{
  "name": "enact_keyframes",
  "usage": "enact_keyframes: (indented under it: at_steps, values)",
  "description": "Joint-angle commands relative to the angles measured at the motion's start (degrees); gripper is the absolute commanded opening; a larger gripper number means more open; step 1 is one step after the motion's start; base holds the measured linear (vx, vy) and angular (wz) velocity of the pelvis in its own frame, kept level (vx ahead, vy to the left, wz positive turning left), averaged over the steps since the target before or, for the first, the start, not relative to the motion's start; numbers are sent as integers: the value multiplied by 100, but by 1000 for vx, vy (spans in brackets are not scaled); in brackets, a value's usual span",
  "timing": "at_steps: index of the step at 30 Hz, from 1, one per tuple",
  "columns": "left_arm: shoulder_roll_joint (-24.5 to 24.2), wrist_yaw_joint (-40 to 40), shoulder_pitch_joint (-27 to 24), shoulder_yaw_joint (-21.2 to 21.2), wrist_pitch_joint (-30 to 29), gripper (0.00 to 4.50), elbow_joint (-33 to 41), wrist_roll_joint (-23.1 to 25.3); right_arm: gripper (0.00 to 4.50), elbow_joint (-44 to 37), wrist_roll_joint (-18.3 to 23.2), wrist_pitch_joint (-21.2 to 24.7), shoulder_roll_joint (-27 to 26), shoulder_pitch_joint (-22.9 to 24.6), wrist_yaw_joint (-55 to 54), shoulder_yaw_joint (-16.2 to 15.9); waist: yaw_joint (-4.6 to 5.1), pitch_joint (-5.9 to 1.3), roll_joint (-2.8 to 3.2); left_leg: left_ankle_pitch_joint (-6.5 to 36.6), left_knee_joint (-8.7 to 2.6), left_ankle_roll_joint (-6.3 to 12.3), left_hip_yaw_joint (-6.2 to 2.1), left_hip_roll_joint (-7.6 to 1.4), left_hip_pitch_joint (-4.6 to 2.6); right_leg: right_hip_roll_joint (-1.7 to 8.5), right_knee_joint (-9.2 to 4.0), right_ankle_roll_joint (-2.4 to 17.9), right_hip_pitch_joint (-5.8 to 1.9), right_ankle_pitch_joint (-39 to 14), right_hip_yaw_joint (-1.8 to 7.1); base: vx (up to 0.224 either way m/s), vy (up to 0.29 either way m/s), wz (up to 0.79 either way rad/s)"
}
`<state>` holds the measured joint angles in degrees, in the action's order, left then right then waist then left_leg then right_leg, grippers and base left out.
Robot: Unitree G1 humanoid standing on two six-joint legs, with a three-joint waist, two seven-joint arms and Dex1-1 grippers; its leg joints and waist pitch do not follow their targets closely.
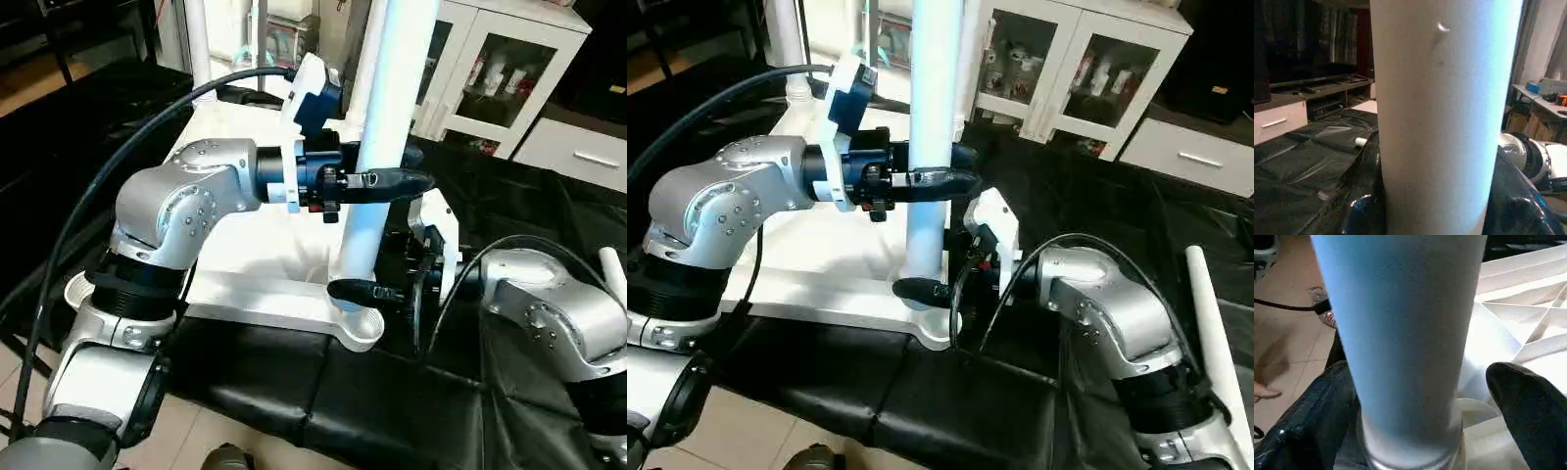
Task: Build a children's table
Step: Pick table leg
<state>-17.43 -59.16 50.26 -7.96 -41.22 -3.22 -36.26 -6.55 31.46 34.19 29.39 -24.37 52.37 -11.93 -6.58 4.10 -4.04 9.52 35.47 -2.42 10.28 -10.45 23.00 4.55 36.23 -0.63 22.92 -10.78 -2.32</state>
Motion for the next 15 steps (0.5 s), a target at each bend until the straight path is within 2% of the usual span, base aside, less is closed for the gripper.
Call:
enact_keyframes:
  at_steps: [1, 7, 13, 15]
  values:
    - [59, 10, 91, -113, 23, 186, 120, 61, 450, -10, 34, -68, -31, -15, -5, 59, -6, -460, 61, 1169, -472, -356, -73, -251, -206, 353, -351, 1275, -240, -620, 186, 0, 0, 0]
    - [76, -38, 54, -164, -6, 186, 170, 64, 450, 7, 71, -90, -185, -65, 73, 133, -12, -463, 84, 1176, -473, -366, -75, -251, -211, 352, -347, 1284, -242, -598, 185, 0, 0, 0]
    - [24, -103, 51, -183, -26, 186, 193, 77, 450, -7, 58, -97, -193, -60, 109, 161, -8, -459, 83, 1238, -479, -391, -75, -249, -215, 351, -360, 1256, -240, -682, 185, 0, 0, 0]
    - [-31, -146, 46, -191, -32, 186, 206, 71, 421, -17, 56, -77, -157, -40, 178, 206, -4, -456, 79, 1265, -480, -395, -74, -251, -219, 347, -361, 1250, -234, -714, 185, 0, 0, 0]
